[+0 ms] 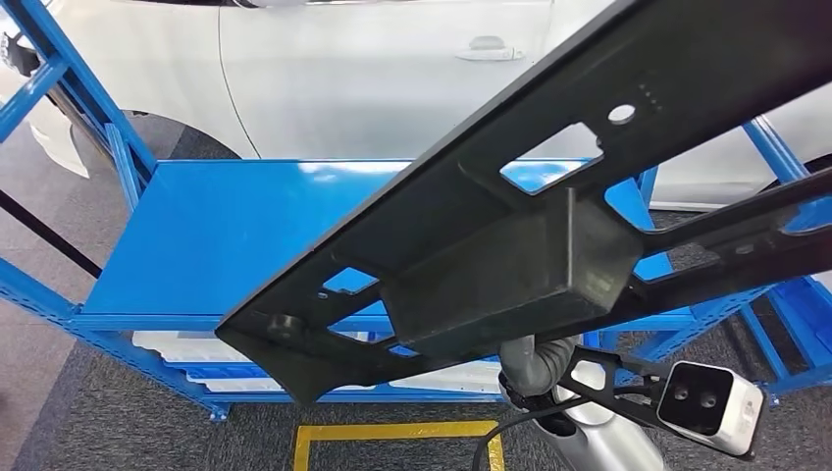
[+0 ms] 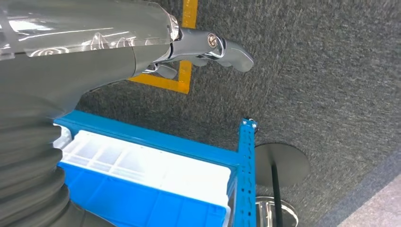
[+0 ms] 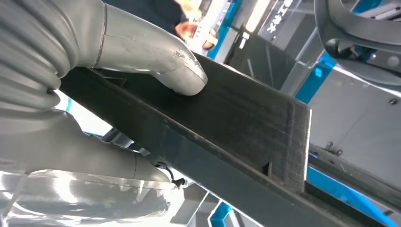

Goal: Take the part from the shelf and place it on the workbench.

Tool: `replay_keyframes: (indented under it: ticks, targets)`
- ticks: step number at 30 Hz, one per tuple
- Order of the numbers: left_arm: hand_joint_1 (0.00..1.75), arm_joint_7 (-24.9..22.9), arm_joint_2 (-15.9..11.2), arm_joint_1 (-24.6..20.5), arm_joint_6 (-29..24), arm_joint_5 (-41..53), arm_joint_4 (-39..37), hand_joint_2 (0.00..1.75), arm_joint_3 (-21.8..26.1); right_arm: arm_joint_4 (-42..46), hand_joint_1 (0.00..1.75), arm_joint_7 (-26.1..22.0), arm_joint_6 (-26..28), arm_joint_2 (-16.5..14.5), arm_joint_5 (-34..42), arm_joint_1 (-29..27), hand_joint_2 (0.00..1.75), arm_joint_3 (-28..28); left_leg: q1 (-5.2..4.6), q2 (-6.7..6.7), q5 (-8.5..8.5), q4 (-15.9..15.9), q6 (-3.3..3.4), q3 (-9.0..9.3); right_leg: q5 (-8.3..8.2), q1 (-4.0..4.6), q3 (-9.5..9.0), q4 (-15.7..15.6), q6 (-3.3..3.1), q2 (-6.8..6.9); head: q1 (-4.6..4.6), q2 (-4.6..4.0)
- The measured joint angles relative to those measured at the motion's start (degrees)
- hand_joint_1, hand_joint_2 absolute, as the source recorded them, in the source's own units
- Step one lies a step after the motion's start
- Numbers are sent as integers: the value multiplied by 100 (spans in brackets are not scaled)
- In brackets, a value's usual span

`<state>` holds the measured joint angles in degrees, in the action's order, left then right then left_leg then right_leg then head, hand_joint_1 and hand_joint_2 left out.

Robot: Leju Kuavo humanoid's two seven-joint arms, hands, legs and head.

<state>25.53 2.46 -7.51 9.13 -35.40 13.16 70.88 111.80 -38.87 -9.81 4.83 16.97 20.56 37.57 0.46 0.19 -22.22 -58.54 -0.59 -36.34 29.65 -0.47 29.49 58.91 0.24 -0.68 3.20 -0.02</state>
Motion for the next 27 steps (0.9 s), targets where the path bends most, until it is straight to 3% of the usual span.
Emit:
replay_keyframes:
  ticks: [2,3,6,7,8,9,10,12,14,15,17,18,20,22,23,24,25,27]
  targets:
    - [0,-23,-18,19,-14,0,0,175,3,-24,175,-6,-70,29,31,8,175,17,12,-4,6,-13,-74,-34,-60,-5,49,-30,-93,10,-1,0]
    - [0,-37,-27,30,-18,0,0,175,3,-35,175,-7,-108,45,48,9,175,25,21,-6,-106,-99,-106,-78,-110,-8,86,-38,-144,19,-1,0]
    - [0,-77,-50,41,-21,0,0,175,2,-43,175,-8,-193,100,66,-26,175,41,36,-8,-872,-990,-164,-364,-264,-4,263,-43,-233,40,-1,0]
    - [0,-90,-57,42,-21,0,0,175,2,-38,175,-8,-222,123,56,-60,175,43,36,-8,-1053,-1342,-175,-441,-315,9,335,-37,-242,44,-1,0]
    - [0,-106,-62,45,-21,0,0,175,1,-29,175,-8,-263,149,40,-103,175,44,36,-8,-1103,-1561,-176,-445,-365,25,409,-30,-247,48,-1,0]
    - [0,-121,-64,47,-21,0,0,175,-2,-18,175,-8,-309,172,18,-147,175,44,34,-8,-1039,-1598,-164,-360,-414,41,483,-23,-250,50,-1,0]
    - [0,-138,-66,48,-21,-1,0,175,-4,-4,175,-9,-355,191,-2,-186,175,42,28,-8,-896,-1424,-137,-169,-463,57,551,-17,-250,51,-1,0]
    - [0,-169,-75,34,-21,-1,1,175,-14,32,175,-10,-447,221,-43,-244,175,26,-7,-4,-699,-640,-34,421,-551,88,649,-12,-239,49,-1,0]
    - [0,-187,-90,15,-19,0,2,175,-25,65,175,-10,-532,243,-77,-287,175,0,-54,4,-714,7,45,844,-634,90,682,-22,-192,58,-1,0]
    - [0,-191,-99,11,-16,2,2,175,-30,76,175,-11,-583,250,-99,-313,175,-23,-75,7,-739,137,68,902,-677,81,687,-32,-159,65,-1,0]
    - [0,-195,-109,16,-13,2,2,175,-42,96,175,-12,-735,255,-180,-399,175,-104,-83,14,-639,220,114,877,-749,61,688,-60,-89,71,-1,0]
    - [0,-197,-113,16,-11,3,2,175,-47,109,175,-12,-836,255,-234,-459,175,-162,-69,23,-574,258,143,857,-700,57,713,-34,-53,68,-1,0]
    - [0,-193,-110,19,-2,3,2,175,-52,141,175,-12,-1074,256,-346,-596,175,-286,-34,44,-425,316,205,764,-298,45,839,300,10,62,-2,0]
    - [0,-166,-99,36,18,2,2,175,-58,167,175,-12,-1285,254,-439,-748,175,-421,-35,51,-307,310,231,603,244,13,1029,994,67,60,-1,0]
    - [0,-148,-94,47,31,2,2,175,-65,177,175,-12,-1363,253,-473,-820,175,-490,-33,54,-247,299,225,512,375,-7,1079,1302,97,61,-1,0]
    - [0,-128,-90,55,45,1,2,175,-77,188,175,-12,-1429,252,-504,-879,175,-557,-27,57,-191,281,214,416,379,-29,1063,1477,126,62,-1,0]
    - [0,-111,-87,59,58,1,2,175,-91,202,175,-12,-1478,251,-529,-921,175,-612,-16,60,-140,250,197,315,269,-55,953,1463,156,63,-1,0]
    - [0,-86,-84,61,76,2,2,175,-125,240,175,-12,-1558,248,-565,-974,175,-709,9,59,-61,140,143,109,32,-109,458,909,208,62,-1,0]
